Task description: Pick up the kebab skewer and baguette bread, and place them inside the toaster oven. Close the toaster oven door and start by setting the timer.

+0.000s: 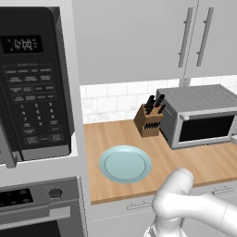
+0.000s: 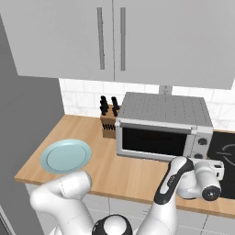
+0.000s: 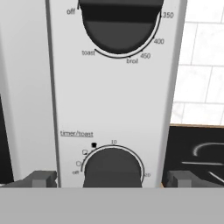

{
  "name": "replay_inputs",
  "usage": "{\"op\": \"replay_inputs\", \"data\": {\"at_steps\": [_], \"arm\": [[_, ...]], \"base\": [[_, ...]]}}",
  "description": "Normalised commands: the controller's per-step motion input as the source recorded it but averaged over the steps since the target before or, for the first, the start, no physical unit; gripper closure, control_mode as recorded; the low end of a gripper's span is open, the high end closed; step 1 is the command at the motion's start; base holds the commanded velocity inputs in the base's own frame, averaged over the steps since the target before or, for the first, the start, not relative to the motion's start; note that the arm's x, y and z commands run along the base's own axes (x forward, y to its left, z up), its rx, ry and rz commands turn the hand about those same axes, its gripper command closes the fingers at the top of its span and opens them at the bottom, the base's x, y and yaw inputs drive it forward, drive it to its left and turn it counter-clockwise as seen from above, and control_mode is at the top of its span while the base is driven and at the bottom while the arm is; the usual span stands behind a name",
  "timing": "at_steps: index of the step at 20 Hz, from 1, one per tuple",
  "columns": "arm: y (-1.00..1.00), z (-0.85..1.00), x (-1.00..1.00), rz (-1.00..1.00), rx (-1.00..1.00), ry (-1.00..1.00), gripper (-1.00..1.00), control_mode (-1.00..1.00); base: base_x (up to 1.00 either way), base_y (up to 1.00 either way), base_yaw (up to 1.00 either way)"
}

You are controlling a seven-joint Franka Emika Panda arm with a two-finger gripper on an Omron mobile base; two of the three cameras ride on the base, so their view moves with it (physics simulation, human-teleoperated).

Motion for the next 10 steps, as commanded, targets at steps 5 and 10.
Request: {"op": "replay_inputs", "data": {"at_steps": [5,10], "arm": [[0.00,0.00,0.00,0.00,0.00,0.00,-1.00,-1.00],[0.00,0.00,0.00,0.00,0.00,0.00,-1.00,-1.00]], "base": [[0.00,0.00,0.00],[0.00,0.00,0.00]]}}
